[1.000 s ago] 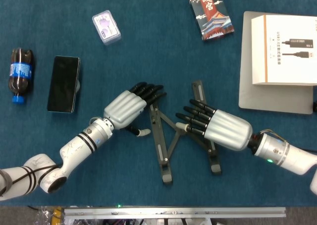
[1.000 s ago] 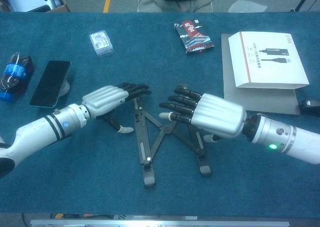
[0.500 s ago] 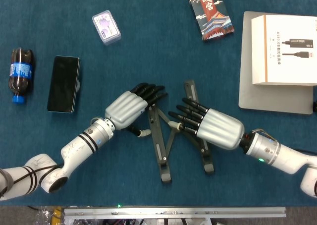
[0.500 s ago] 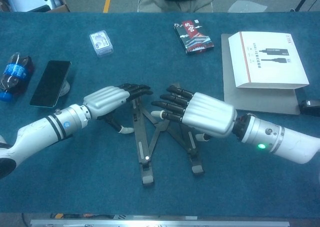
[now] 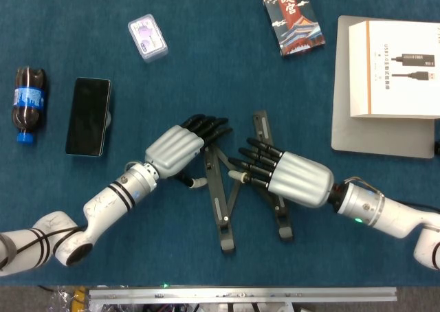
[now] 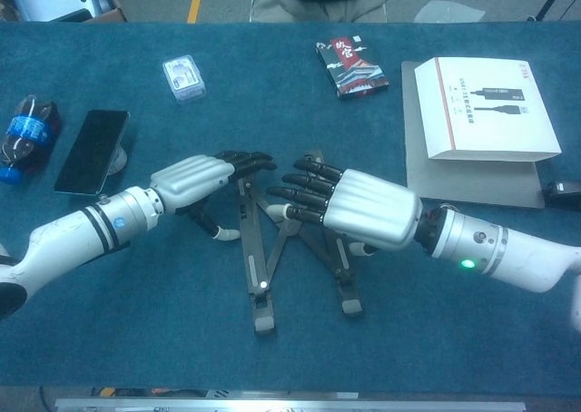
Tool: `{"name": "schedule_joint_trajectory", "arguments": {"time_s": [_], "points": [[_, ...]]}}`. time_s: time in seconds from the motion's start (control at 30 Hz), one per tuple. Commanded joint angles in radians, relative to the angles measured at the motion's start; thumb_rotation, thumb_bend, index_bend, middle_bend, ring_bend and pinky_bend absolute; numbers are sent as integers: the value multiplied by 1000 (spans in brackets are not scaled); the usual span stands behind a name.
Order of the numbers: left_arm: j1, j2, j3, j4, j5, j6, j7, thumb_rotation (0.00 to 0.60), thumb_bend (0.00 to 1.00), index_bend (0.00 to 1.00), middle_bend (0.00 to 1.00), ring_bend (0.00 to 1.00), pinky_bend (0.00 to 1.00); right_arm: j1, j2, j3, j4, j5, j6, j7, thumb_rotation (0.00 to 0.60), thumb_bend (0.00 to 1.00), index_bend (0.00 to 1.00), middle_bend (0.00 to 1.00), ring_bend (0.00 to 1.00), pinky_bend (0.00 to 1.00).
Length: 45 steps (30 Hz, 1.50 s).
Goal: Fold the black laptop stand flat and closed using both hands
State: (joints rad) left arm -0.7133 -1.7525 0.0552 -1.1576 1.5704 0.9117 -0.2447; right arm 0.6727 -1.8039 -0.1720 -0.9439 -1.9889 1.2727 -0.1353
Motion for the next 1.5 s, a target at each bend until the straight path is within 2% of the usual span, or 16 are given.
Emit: {"name": "schedule_joint_trajectory", "arguments": {"time_s": [0.03,0.2,0.8,1.5], "points": [[-4,4,0,-2,0,-3,-7,575,201,0,0,0,22,7,-7,-3,16,-7,12,12,600,0,0,0,0,0],[-11,12,2,-9,1,-14,-26,596,201,0,0,0,22,19,-23,1,58,-14,37,30,600,0,0,0,0,0],[-37,45,11,-40,11,-45,-64,598,212,0,0,0,22,41,-72,0,138,-10,71,65,600,0,0,0,0,0],[-68,63,24,-49,26,-72,-124,599,472,0,0,0,22,68,-120,-4,242,-17,130,86,600,0,0,0,0,0]]}}
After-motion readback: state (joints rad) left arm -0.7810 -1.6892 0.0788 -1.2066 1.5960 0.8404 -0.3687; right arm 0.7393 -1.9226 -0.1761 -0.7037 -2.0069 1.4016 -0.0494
